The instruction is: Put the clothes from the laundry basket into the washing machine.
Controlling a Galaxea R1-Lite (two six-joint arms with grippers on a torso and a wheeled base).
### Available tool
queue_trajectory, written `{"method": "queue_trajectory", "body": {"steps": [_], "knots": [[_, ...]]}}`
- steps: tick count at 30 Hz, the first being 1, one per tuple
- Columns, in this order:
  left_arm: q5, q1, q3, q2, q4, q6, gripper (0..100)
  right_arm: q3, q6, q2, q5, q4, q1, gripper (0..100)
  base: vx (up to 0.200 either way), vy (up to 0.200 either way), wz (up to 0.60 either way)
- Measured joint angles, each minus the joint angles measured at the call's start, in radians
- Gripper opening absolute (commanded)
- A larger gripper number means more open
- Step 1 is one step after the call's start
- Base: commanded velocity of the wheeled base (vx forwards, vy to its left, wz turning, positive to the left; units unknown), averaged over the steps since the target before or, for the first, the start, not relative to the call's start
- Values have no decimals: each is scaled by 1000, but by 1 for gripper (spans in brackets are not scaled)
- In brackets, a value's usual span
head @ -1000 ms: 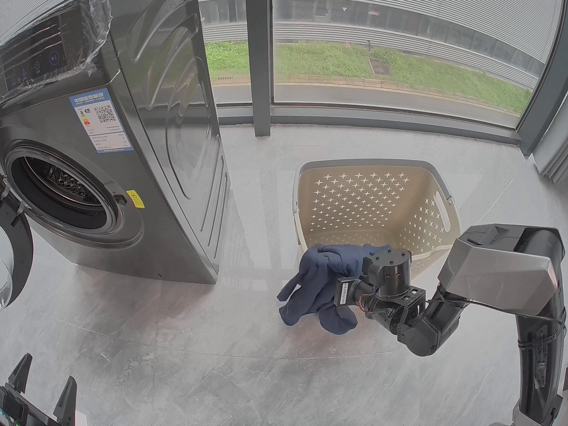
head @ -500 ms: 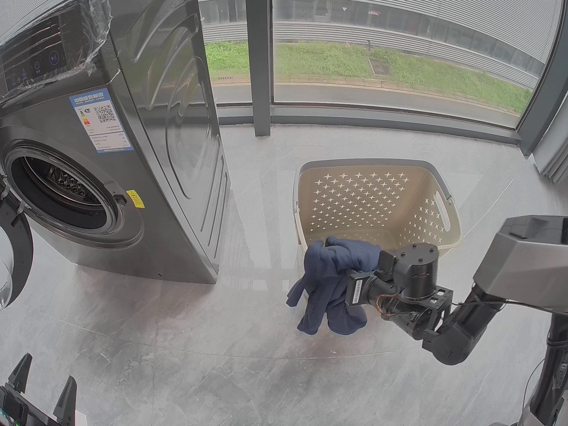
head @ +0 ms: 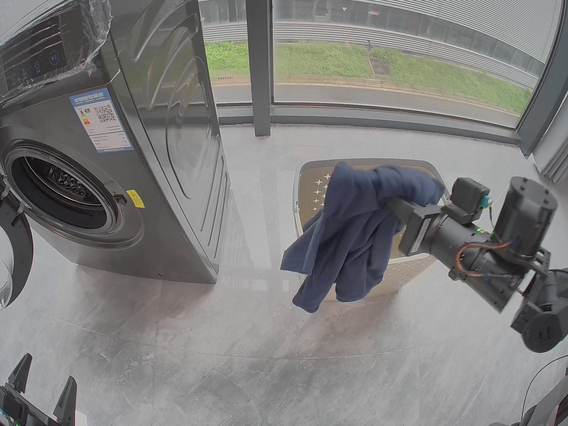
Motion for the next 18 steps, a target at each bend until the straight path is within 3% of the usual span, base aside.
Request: {"method": "queue_trajectory", "body": {"steps": [6, 18], "knots": [[0, -1, 0, 0, 1, 2, 100, 5, -26, -162, 19, 87, 7, 0, -167, 0, 0], [0, -4, 0, 0, 2, 1, 100, 34, -24, -241, 26, 82, 19, 0, -200, 0, 0]]}}
